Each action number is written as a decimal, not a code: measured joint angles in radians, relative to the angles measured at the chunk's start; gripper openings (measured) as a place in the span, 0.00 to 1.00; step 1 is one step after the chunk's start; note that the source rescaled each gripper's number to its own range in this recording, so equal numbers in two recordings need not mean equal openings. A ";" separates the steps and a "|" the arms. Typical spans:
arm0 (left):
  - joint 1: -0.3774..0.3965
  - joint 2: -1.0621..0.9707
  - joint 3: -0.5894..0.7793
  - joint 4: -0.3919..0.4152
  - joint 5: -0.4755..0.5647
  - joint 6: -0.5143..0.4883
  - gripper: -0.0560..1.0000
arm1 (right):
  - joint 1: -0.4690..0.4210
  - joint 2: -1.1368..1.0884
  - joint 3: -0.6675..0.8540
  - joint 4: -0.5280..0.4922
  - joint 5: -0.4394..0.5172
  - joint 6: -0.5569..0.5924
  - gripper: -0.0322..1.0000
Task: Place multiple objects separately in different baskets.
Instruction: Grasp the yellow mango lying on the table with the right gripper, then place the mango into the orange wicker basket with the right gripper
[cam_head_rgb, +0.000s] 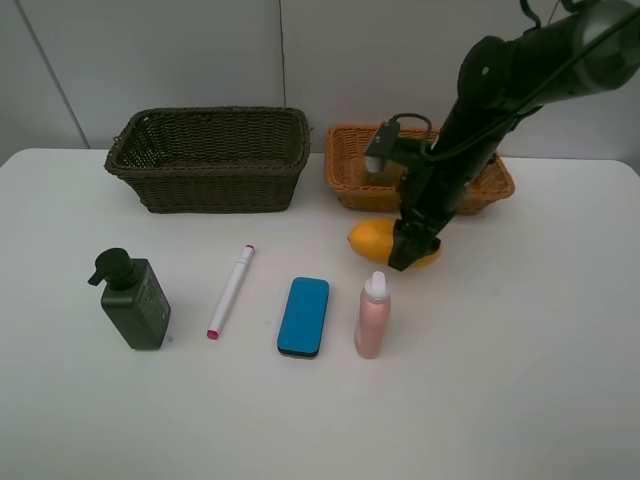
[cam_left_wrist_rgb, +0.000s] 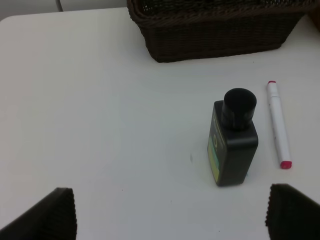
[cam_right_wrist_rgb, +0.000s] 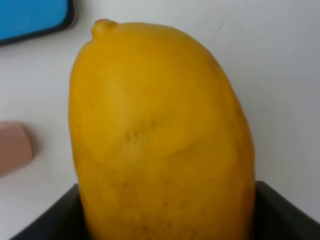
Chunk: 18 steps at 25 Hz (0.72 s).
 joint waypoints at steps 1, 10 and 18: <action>0.000 0.000 0.000 0.000 0.000 0.000 1.00 | 0.000 -0.010 -0.009 0.000 0.005 0.000 0.28; 0.000 0.000 0.000 0.000 0.000 0.000 1.00 | -0.002 -0.025 -0.155 0.002 0.039 0.003 0.28; 0.000 0.000 0.000 0.000 0.000 0.000 1.00 | -0.036 -0.024 -0.213 -0.024 -0.144 0.078 0.28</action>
